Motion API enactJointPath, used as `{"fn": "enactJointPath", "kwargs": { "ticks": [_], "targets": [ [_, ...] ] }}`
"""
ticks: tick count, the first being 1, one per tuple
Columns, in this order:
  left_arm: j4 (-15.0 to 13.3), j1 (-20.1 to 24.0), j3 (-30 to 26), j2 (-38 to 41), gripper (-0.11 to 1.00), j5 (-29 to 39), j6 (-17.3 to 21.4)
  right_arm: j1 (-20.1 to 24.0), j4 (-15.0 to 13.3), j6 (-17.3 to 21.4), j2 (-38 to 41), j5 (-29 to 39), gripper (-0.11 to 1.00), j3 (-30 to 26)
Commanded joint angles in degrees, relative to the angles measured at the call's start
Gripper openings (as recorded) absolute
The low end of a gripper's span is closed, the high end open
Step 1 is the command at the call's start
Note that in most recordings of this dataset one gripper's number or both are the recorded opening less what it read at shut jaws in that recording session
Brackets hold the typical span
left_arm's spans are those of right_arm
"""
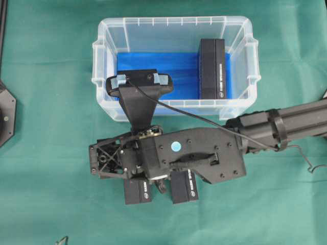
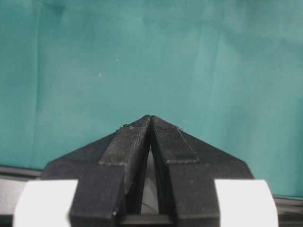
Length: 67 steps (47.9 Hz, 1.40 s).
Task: Take the box out of the case with the right arm.
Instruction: 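Carry the box forward and lower it onto the cloth left of the first box, then open the right gripper to release the box on the cloth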
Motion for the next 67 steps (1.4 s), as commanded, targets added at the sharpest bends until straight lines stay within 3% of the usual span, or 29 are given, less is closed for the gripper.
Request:
{"fn": "enactJointPath", "kwargs": {
  "ticks": [1, 8, 20, 31, 49, 67],
  "targets": [
    [0.18, 0.18, -0.79, 0.26, 0.02, -0.35, 0.00, -0.18, -0.18, -0.18, -2.99, 0.18, 0.90, -1.41],
    [0.18, 0.18, -0.79, 0.26, 0.02, -0.35, 0.00, -0.26, -0.18, -0.26, -2.99, 1.32, 0.90, -1.41],
    [0.18, 0.18, -0.79, 0.26, 0.02, -0.35, -0.18, 0.18, 0.09, -0.26, -4.75, 10.20, 0.90, -0.88],
    [0.18, 0.18, -0.79, 0.26, 0.02, -0.35, -0.26, 0.70, 0.44, -1.58, -9.14, 11.16, 0.90, 5.01],
    [0.18, 0.18, -0.70, 0.26, 0.02, -0.26, -0.26, 2.37, 0.79, -0.88, -24.79, 6.59, 0.90, 27.77],
    [0.18, 0.18, -0.62, 0.18, 0.02, -0.09, 0.09, 5.19, 0.97, 3.08, -43.77, 1.58, 0.90, 50.98]
  ]
}}
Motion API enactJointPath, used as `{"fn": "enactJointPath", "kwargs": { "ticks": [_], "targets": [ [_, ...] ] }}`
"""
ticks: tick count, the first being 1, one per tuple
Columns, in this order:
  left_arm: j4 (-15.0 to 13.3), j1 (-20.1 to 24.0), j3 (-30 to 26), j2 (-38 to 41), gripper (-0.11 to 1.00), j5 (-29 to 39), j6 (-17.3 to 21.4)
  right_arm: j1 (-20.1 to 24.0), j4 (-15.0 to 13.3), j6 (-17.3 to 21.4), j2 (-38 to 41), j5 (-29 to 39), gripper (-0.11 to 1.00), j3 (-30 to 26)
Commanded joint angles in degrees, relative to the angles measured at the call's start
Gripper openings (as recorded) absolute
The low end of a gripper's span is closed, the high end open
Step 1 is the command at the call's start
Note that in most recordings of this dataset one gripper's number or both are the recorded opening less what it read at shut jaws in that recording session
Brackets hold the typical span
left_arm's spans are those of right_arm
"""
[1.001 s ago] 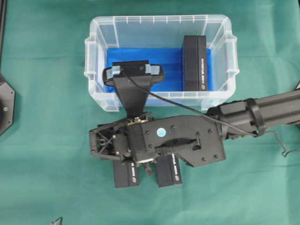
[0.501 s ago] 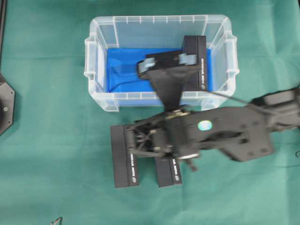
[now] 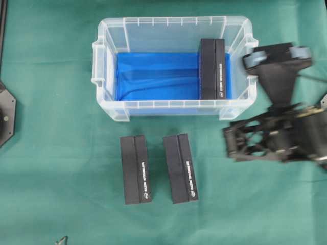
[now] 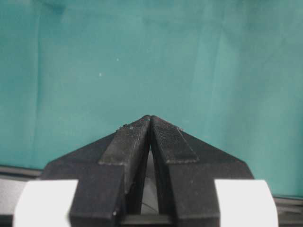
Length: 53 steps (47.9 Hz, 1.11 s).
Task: Take the box out of the case with the right arm.
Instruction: 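Withdraw the right gripper to the right side of the case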
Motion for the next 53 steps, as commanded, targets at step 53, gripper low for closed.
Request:
{"fn": "enactJointPath", "kwargs": {
  "ticks": [53],
  "targets": [
    [0.26, 0.18, -0.44, -0.18, 0.02, -0.18, 1.32, -16.61, -0.35, -16.61, -15.38, -4.48, 0.90, 15.12]
  ]
}}
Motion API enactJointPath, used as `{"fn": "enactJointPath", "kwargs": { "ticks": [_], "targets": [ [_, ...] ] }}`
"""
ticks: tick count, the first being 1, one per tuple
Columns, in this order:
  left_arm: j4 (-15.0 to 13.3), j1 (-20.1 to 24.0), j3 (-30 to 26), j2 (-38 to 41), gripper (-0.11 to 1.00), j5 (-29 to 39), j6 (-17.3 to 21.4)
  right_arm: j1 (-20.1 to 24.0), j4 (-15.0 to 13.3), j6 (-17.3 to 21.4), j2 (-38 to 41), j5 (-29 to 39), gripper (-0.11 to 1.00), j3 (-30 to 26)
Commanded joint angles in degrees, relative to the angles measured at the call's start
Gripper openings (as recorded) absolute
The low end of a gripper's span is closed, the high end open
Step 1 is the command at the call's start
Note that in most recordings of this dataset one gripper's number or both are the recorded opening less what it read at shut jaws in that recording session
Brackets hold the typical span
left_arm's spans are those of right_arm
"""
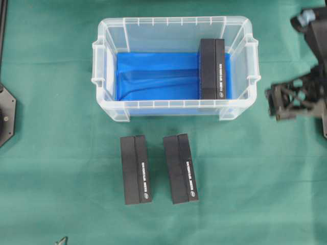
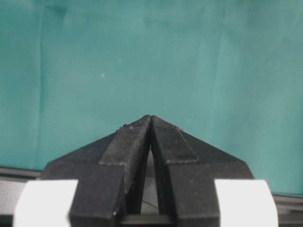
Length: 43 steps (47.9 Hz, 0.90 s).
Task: Take the box out of the case with the right arm.
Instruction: 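Withdraw the right gripper to the right side of the case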
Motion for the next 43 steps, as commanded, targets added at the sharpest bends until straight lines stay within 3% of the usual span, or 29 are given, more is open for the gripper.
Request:
{"fn": "enactJointPath", "kwargs": {
  "ticks": [1, 11, 17, 43],
  "targets": [
    [0.18, 0.09, -0.53, 0.44, 0.02, -0.18, 0.18, -5.19, -0.26, -4.31, -0.97, -0.79, 0.90, -0.44],
    [0.18, 0.09, -0.26, 0.44, 0.02, -0.18, 0.18, -16.00, -0.26, -15.21, -0.97, -3.87, 0.90, 0.09],
    [0.18, 0.09, -0.26, 0.35, 0.02, -0.18, 0.18, -19.51, 0.00, -18.37, -0.79, -4.92, 0.90, 0.09],
    [0.18, 0.18, -0.26, 0.44, 0.02, -0.18, 0.18, -20.30, 0.09, -18.90, -0.62, -4.83, 0.90, 0.09]
  ]
}}
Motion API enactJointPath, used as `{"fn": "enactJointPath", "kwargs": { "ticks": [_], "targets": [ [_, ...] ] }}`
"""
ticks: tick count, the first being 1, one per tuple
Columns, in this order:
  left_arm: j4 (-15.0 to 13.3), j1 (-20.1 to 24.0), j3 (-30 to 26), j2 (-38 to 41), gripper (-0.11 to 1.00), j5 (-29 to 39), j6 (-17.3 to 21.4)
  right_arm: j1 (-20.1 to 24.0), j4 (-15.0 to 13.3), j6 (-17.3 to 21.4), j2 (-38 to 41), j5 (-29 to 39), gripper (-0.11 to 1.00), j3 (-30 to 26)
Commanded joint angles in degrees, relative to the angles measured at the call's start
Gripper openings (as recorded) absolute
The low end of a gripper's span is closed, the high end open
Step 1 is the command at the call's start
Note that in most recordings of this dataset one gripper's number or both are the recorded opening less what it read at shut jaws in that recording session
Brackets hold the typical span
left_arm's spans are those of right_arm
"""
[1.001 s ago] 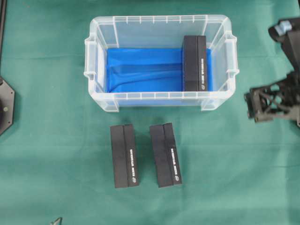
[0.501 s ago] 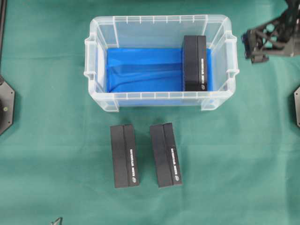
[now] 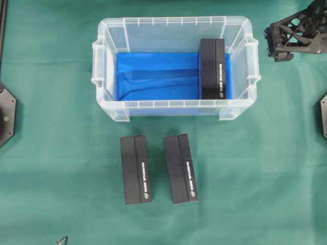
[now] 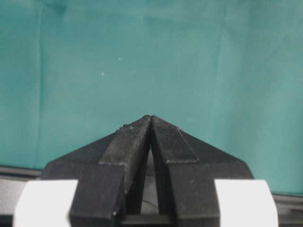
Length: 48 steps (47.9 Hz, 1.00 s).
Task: Take the box out of the case with the right arm.
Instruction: 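Withdraw the right gripper to the right side of the case, then move the right gripper over the last black box at the case's right end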
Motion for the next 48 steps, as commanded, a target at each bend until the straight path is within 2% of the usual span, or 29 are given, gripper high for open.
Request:
{"fn": "enactJointPath", "kwargs": {
  "ticks": [1, 13, 21, 38, 48],
  "targets": [
    [0.18, 0.18, -0.53, 0.35, 0.02, -0.18, 0.09, -0.26, 0.09, 0.18, -0.44, -0.18, 0.90, -0.62],
    [0.09, 0.18, -0.53, 0.35, 0.02, -0.09, 0.09, -0.26, 0.35, 0.35, -0.18, -1.05, 0.90, -0.97],
    [0.18, 0.09, -0.53, 0.35, 0.02, -0.18, 0.09, -0.09, 2.29, 0.18, 2.90, -4.83, 0.90, -3.34],
    [0.09, 0.18, -0.53, 0.35, 0.02, -0.18, 0.09, 1.93, 2.11, -1.49, 17.49, -6.68, 0.90, -17.75],
    [0.18, 0.18, -0.53, 0.00, 0.02, -0.18, 0.09, 2.64, 2.37, -1.23, 22.15, -5.80, 0.90, -23.38]
  ]
}}
